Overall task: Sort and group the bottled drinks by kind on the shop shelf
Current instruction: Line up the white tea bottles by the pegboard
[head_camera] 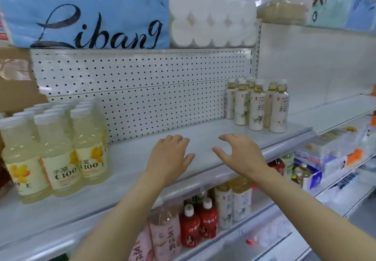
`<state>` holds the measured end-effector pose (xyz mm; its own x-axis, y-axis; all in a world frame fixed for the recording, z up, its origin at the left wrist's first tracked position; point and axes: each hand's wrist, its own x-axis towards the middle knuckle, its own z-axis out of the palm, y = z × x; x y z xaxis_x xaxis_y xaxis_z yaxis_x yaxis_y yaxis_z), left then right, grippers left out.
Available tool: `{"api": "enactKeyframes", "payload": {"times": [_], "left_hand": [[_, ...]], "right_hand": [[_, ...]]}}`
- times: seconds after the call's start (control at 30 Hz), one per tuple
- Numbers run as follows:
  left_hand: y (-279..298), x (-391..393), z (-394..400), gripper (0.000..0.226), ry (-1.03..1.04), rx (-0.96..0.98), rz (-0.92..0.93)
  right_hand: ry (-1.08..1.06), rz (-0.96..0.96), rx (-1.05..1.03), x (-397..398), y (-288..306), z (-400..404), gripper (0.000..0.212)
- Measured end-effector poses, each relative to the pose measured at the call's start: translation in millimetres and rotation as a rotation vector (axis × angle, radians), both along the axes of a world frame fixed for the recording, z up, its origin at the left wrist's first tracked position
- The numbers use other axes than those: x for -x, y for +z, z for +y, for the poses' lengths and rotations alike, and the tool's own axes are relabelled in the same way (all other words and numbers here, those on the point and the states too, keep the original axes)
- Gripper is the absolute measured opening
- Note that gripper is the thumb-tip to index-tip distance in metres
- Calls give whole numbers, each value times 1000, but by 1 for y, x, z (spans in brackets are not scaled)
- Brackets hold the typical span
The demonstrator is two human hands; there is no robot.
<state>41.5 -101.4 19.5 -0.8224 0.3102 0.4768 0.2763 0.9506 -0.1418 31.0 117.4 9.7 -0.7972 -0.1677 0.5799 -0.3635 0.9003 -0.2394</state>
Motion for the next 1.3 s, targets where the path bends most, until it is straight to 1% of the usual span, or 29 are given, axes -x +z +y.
{"api": "enactKeyframes", "payload": {"times": [0.2,0.3,0.47,0.57,0.67,0.77,0.87,0.93,1.0,1.1,1.17,1.23,1.3], "left_hand": [[-1,42,78,48,-17,-120,1],[5,81,116,47,-55,-253,-33],[1,160,189,49,-159,-578,-160],[1,204,232,53,-160,-789,-233],[1,236,271,64,-98,-997,-276],[0,259,305,77,-71,-1159,-286],[0,276,331,90,-44,-1211,-192],[-3,284,343,91,-15,-1207,-123],[-6,292,351,86,-3,-1225,-95],[-10,300,349,74,-88,-1282,-90],[-13,295,339,75,-171,-1332,-83],[-16,288,323,75,-220,-1360,-33],[-11,276,300,58,-246,-1348,13]], "right_hand": [[-15,48,111,38,-12,68,44],[-73,79,201,64,-18,96,42],[-169,149,341,104,-31,134,38],[-199,200,434,126,-26,158,39],[-234,225,540,145,-22,181,47],[-276,246,598,161,-22,200,59],[-268,287,672,183,-20,219,72],[-227,276,730,199,-20,229,78],[-176,233,772,210,-20,234,81],[-87,189,813,222,-19,236,83],[-57,168,835,230,-20,237,83],[-30,142,851,236,-23,237,82],[-24,73,860,239,-21,238,81]]}}
